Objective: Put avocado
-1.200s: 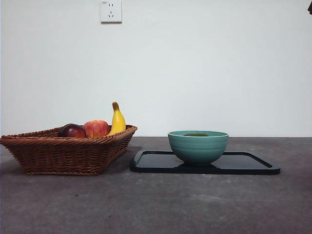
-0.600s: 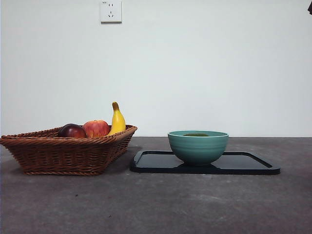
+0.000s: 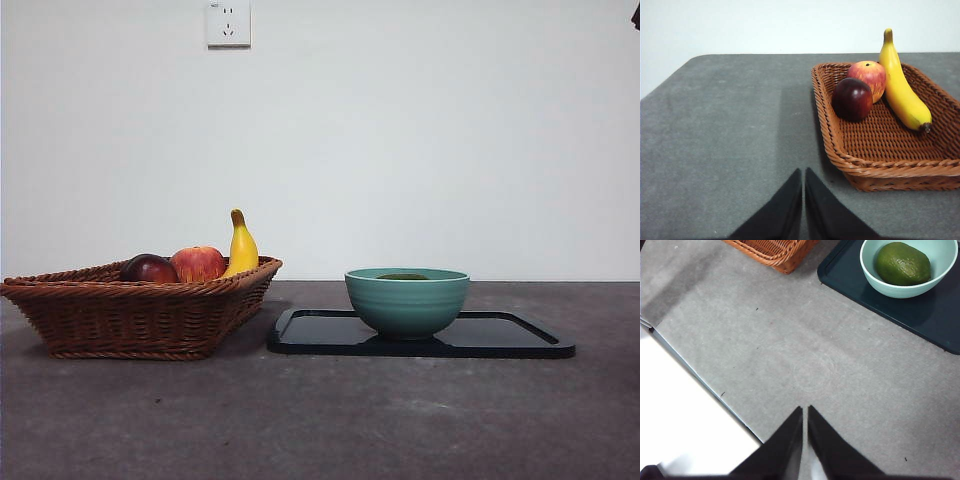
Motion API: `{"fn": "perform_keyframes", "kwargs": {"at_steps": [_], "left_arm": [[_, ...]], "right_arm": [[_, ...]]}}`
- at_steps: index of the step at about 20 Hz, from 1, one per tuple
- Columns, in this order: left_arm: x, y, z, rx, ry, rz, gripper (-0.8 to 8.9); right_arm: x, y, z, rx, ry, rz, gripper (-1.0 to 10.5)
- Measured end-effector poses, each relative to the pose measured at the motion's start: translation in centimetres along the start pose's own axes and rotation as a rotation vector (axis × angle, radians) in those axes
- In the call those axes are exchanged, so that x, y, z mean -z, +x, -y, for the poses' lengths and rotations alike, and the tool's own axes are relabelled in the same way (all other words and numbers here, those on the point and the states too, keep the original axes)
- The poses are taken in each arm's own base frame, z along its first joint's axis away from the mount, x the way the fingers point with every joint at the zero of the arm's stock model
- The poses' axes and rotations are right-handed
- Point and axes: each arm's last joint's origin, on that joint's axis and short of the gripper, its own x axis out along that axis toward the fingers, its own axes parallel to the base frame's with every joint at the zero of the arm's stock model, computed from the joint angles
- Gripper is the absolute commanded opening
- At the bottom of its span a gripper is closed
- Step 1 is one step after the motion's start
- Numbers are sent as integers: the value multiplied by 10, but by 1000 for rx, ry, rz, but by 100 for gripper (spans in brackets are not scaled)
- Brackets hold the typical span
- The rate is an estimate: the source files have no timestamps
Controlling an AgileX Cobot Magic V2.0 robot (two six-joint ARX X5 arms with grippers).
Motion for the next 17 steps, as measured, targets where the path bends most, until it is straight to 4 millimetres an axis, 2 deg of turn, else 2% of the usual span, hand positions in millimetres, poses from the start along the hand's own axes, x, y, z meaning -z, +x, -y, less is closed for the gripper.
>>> {"fn": "perform_keyframes", "kwargs": {"at_steps": [14, 17], "left_arm": [[0, 0, 0, 0, -21, 0, 8], [0, 0, 0, 0, -21, 0, 8]], "right_arm": [[0, 0, 0, 0, 0, 1, 7], [0, -11, 4, 56, -27, 95, 8]]}}
